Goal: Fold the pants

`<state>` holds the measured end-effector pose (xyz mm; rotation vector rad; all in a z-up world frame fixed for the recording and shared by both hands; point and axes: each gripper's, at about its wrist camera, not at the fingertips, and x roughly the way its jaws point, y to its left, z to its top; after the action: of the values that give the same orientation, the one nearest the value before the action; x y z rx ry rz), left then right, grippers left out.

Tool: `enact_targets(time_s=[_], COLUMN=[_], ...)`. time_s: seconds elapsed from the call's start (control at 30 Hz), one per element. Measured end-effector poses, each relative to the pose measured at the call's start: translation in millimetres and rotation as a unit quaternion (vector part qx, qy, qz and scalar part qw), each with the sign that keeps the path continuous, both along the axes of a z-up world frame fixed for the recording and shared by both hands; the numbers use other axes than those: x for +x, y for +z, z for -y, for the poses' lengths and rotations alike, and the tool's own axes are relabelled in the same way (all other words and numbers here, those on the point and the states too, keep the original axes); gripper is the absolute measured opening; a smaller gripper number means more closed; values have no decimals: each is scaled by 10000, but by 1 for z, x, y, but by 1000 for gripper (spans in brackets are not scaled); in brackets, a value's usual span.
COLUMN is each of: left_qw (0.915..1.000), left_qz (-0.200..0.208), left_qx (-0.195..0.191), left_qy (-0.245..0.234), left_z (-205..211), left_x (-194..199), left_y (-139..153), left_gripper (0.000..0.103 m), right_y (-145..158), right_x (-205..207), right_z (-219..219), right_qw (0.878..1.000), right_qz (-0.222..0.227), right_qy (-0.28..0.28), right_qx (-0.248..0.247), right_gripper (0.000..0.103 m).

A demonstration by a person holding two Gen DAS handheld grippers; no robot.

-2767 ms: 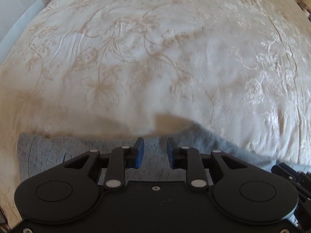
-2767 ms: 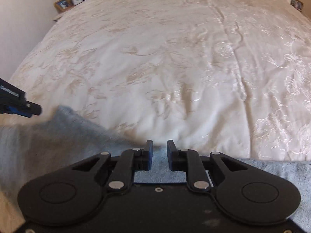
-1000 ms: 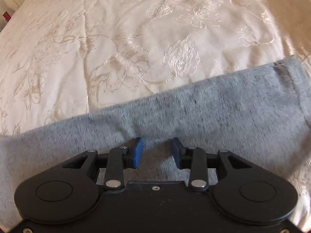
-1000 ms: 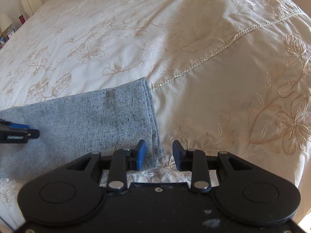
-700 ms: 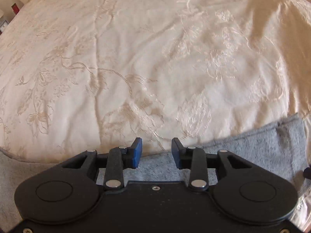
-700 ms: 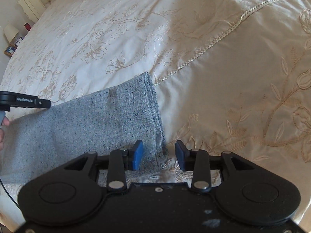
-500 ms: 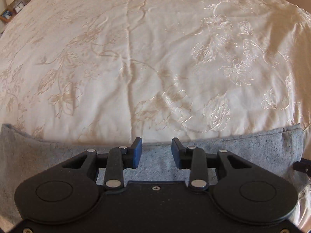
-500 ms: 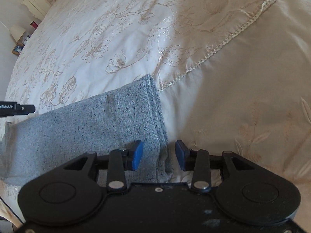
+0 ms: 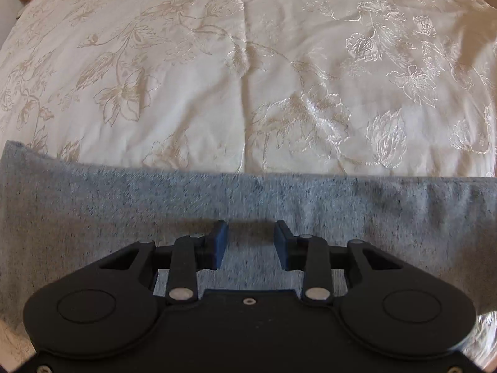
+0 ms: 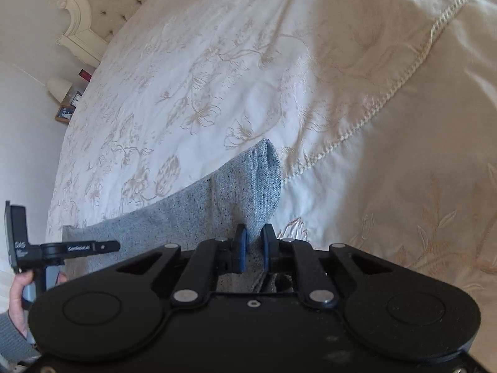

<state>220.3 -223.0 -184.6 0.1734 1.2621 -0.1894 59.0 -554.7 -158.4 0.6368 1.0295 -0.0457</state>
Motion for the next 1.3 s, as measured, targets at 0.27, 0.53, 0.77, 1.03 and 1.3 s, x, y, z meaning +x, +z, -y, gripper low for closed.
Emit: enact_targets(time_s=[0.27, 0.53, 0.77, 1.03, 1.3], left_qw=[9997, 9994, 9990, 9958, 9937], left_qz=[192, 44, -196, 301, 115], left_qx=[69, -355, -46, -670, -477], left_qy=[-143, -25, -403, 542, 1007], left_z=[18, -13, -9, -114, -246], left_x=[22, -59, -85, -68, -60], left_y=[4, 27, -7, 53, 47], left_gripper=[42, 41, 42, 44, 44], right_y=[39, 65, 91, 143, 107], right_x=[8, 12, 16, 38, 84], right_z=[-27, -46, -75, -176, -351], right_qw=[9994, 9989, 9973, 9944, 9872], right_qz=[66, 74, 104, 388, 482], right_qy=[224, 316, 450, 805, 1437], right_qx=[-251, -353, -572, -566, -489], right_gripper=[12, 12, 12, 12, 12])
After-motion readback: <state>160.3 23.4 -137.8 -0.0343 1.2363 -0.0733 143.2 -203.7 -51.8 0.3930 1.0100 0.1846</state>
